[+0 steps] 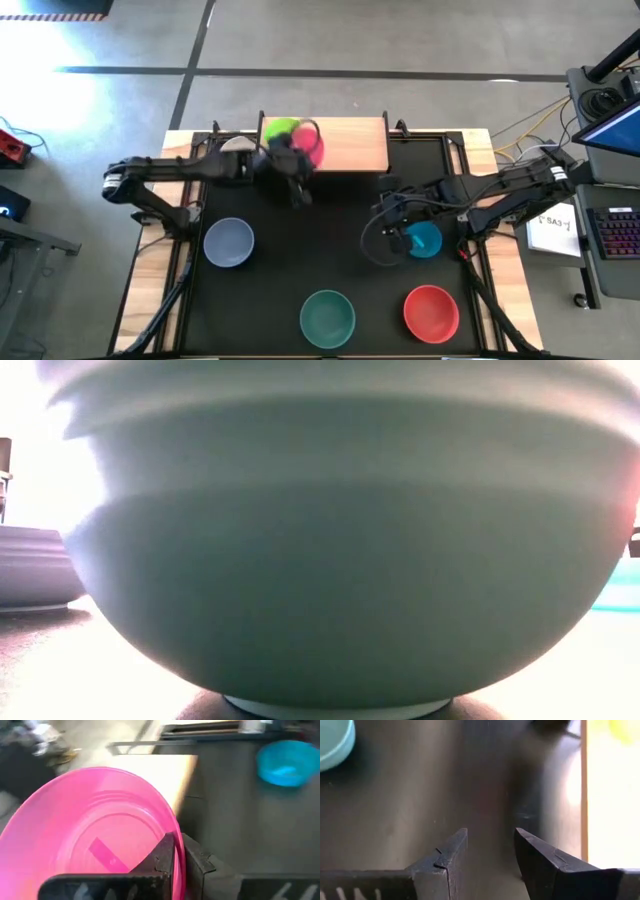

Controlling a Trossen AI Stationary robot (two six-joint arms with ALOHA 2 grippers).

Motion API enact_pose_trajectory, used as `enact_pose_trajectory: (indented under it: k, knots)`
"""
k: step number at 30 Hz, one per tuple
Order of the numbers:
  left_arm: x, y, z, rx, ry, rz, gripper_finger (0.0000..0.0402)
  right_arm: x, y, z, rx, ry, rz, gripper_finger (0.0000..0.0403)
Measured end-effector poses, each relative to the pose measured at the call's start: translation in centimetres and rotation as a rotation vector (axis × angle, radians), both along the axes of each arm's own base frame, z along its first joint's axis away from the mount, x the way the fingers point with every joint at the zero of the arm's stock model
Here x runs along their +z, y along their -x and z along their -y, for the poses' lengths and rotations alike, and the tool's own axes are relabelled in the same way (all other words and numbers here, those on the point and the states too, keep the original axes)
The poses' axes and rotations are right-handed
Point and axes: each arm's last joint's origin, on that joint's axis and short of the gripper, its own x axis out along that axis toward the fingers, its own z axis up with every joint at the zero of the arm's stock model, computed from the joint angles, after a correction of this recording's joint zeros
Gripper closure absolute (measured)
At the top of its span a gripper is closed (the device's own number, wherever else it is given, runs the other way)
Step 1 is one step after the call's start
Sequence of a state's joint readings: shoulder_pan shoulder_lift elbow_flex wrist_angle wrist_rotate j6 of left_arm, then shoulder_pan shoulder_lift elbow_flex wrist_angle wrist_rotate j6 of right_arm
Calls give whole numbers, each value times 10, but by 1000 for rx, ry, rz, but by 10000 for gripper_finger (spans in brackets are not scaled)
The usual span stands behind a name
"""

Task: Place and stack bowls onto a shelf
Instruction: Stack the small red bowl on top of the small green bowl on the shelf

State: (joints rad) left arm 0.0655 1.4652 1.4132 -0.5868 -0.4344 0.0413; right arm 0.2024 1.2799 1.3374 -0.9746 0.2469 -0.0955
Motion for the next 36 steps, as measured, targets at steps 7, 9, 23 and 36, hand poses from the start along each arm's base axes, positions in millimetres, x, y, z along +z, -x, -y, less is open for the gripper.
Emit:
enact_pose_trajectory:
  k: [7, 9, 23, 36]
  knots:
    - [-7, 21, -63, 237, 31, -91, 399, -11, 2, 0, -41, -19, -46, 256]
    - [-13, 26, -80, 297, 52, -114, 399, -11, 2, 0, -47, -23, -45, 257]
    - [-32, 27, -120, 290, 168, -128, 399, -11, 2, 0, -58, -30, -43, 259]
    - [-38, 22, -122, 285, 176, -154, 339, -11, 2, 0, -57, -30, -43, 257]
